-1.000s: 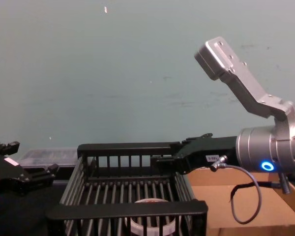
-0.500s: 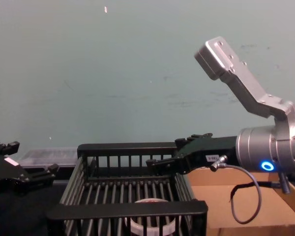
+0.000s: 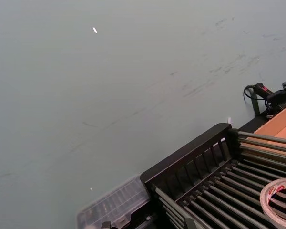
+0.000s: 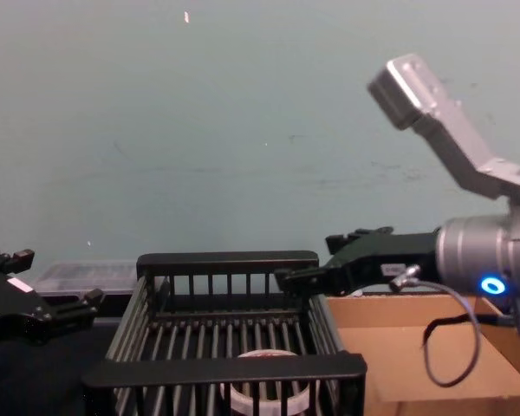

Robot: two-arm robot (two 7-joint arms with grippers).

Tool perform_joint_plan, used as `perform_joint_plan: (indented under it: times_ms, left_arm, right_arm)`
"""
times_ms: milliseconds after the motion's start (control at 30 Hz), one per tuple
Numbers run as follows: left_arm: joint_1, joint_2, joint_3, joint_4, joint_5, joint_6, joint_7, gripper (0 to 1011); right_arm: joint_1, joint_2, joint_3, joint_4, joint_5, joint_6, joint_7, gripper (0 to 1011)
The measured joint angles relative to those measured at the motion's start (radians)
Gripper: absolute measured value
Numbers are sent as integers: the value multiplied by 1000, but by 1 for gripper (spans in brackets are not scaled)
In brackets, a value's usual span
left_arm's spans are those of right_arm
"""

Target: Pick up the white tape and place it into the black box , Pick up the silver tape and place it into the brown box.

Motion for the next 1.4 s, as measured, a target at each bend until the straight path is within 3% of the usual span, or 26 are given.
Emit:
perform_joint_plan:
  times_ms: [200,400,533,900,1100,1400]
  left_arm:
    - [0,0,0,0,0,0,0,1001]
    - [0,0,0,0,0,0,0,1001]
    - [0,0,0,0,0,0,0,1001]
    - [0,0,0,0,0,0,0,1001]
    - [0,0,0,0,0,0,0,1001]
    - [0,0,0,0,0,0,0,1001]
  right_arm:
    - [-50,44,35,-94,27,27,-4,1002]
    - [-124,111,72,-214,59,67,-6,1000]
    - [-196,170,97,-308,84,92,-6,1000]
    - [-364,286,140,-487,151,127,-4,1000]
    - [-429,325,145,-540,184,167,-12,1000]
    - [-472,376,122,-575,204,222,-8,1002]
